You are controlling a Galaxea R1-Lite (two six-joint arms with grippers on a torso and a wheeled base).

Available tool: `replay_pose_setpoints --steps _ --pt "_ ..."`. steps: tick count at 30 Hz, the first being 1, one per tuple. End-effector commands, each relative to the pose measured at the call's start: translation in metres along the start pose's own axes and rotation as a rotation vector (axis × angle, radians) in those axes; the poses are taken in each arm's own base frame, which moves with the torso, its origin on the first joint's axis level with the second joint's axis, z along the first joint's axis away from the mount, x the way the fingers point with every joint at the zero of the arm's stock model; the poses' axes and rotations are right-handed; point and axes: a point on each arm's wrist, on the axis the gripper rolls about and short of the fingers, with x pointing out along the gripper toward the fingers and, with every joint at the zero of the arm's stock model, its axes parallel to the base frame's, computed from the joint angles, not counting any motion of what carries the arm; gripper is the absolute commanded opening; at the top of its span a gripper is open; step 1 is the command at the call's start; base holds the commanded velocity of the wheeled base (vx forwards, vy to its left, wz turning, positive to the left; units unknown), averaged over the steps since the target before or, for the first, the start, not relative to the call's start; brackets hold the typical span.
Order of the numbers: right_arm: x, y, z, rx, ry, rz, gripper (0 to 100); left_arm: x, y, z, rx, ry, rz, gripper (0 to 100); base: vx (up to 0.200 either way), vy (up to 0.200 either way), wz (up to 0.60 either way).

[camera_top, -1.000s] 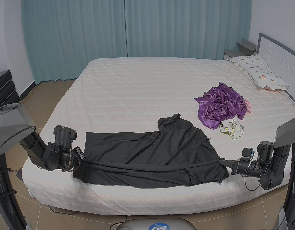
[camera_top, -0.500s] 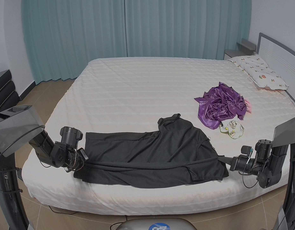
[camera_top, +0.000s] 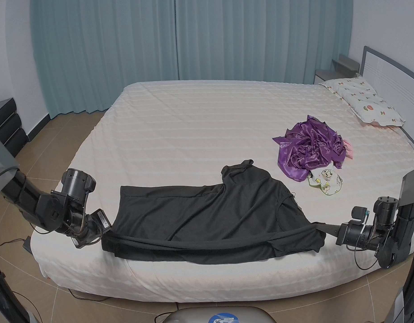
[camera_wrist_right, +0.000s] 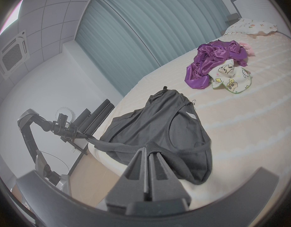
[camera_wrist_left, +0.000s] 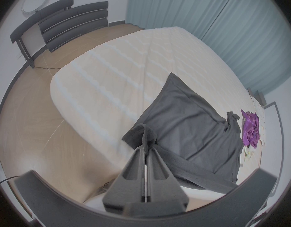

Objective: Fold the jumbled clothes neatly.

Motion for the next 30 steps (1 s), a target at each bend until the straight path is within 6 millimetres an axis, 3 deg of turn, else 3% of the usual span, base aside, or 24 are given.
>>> replay_pose_setpoints --steps 1,7,16,23,30 --pt "-0.023 0.010 0.006 -0.021 -0.041 -0.005 0 -0.023 0.012 -0.011 0.033 0.003 -0.015 0 0.000 0.000 0.00" --pt "-0.029 0.007 -0.002 -0.007 -0.012 0.000 0 -0.019 0.015 -0.014 0.048 0.036 -0.011 0 0.000 0.000 0.00" --pt "-0.012 -0.007 -0.007 -0.018 0.014 0.002 0 0.005 0.008 -0.009 0.039 0.069 0.011 0 0.000 0.000 0.00" --pt "0.017 -0.018 0.004 -0.070 -0.024 0.001 0 0.021 0.000 0.027 -0.041 -0.001 -0.004 0 0.000 0.000 0.00" --pt "0.048 -0.022 -0.001 -0.069 -0.012 -0.001 0 0.051 -0.007 0.033 -0.049 0.033 0.011 0 0.000 0.000 0.00"
